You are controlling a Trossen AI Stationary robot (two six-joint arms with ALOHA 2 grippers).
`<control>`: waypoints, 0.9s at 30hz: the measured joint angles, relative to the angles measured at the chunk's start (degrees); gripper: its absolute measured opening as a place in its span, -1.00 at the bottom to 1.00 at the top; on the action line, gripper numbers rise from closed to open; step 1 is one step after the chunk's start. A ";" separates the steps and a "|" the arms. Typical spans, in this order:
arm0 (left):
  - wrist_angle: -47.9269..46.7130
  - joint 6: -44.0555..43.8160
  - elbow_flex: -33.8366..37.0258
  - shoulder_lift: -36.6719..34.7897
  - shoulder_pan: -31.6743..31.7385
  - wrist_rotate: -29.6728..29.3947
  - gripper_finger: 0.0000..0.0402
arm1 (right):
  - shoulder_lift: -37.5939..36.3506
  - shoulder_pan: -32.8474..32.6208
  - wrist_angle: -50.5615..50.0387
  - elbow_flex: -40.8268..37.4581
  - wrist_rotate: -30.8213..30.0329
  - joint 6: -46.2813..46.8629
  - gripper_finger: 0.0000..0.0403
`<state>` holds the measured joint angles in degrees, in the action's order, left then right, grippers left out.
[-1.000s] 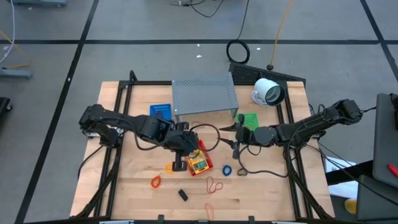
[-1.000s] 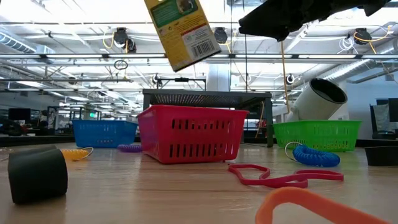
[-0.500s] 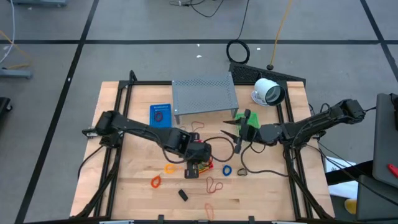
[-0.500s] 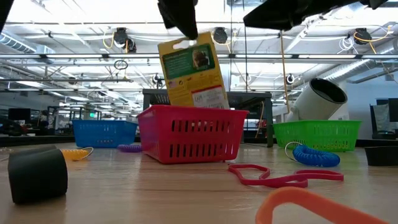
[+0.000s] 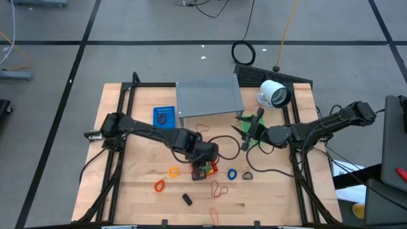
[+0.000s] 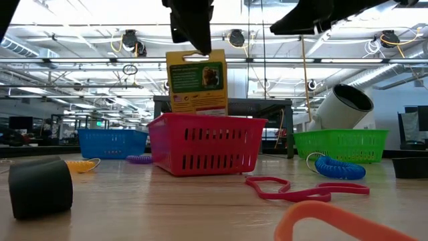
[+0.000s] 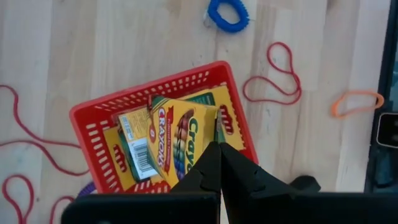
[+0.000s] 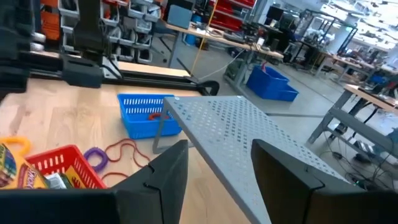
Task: Pick & Place Office Desk Supplies
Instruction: Put the yellow crayon box into the red bin, then put the bottom red rubber band into the green bin
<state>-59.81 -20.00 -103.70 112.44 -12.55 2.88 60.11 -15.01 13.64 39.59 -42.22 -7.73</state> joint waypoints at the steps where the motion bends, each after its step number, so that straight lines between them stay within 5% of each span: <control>1: 0.00 -0.03 0.00 0.00 0.17 -0.17 -1.00 | -0.03 0.03 0.23 0.00 0.00 -0.13 -0.17; 18: 1.91 -0.67 2.97 4.72 2.14 3.72 -0.97 | -0.08 -0.25 -0.23 0.00 0.26 0.81 -0.17; 27: 2.93 -0.08 2.95 3.92 2.13 7.82 -0.64 | -0.08 -0.25 -0.16 0.02 0.43 1.78 -0.17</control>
<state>-56.88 -20.08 -100.75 116.36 -10.41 10.70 60.03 -15.27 13.49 39.62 -41.78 -5.95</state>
